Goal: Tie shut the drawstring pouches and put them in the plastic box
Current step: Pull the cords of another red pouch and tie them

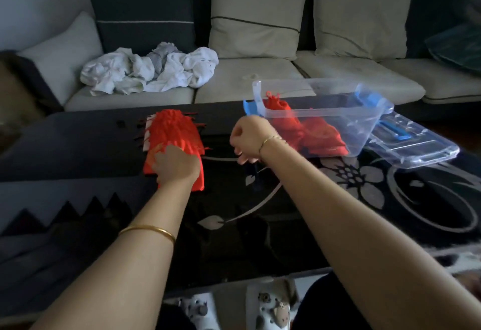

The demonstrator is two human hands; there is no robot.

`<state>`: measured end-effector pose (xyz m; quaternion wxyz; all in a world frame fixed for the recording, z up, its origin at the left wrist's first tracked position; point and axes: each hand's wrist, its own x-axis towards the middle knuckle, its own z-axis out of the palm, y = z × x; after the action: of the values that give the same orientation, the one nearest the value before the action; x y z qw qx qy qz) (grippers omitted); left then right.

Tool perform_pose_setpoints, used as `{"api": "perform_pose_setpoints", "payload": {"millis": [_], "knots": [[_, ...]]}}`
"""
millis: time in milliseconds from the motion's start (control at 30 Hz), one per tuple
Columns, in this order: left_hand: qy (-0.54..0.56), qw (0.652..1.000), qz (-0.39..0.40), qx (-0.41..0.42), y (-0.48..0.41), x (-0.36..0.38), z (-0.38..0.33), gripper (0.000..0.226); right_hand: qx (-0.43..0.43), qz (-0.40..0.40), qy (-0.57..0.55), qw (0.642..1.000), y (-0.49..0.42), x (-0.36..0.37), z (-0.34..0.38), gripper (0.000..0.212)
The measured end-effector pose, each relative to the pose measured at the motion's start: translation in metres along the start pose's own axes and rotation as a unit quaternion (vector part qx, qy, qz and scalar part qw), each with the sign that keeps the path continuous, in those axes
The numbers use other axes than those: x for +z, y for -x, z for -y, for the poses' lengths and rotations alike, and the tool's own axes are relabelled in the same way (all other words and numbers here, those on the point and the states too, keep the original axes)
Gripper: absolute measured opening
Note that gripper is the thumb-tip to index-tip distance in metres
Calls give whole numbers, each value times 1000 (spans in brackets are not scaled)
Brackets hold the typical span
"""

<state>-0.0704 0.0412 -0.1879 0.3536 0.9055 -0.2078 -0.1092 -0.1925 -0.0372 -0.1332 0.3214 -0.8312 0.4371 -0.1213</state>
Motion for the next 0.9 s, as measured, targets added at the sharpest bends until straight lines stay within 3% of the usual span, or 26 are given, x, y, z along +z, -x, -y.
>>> {"api": "perform_pose_setpoints", "payload": {"millis": [133,333,467,533,600,767,900], "knots": [[-13,999,25,-44,-3,-9,25,53,80,88,-117,986,-12,64,-10,23],[78,990,86,-79,-12,-4,35,59,115,52,-231,965,-21,103,-2,25],[244,947,164,-130,-10,-13,32,14,131,85,-215,964,-18,107,7,32],[285,922,215,-150,-6,-17,31,18,139,107,-260,950,-16,102,2,32],[306,908,249,-143,-4,-21,29,13,140,108,-306,935,-14,96,-6,23],[365,881,289,-83,3,-27,16,27,139,61,-373,915,-3,68,-27,10],[385,867,315,-24,24,-22,-1,29,139,52,-517,843,14,39,-44,16]]}}
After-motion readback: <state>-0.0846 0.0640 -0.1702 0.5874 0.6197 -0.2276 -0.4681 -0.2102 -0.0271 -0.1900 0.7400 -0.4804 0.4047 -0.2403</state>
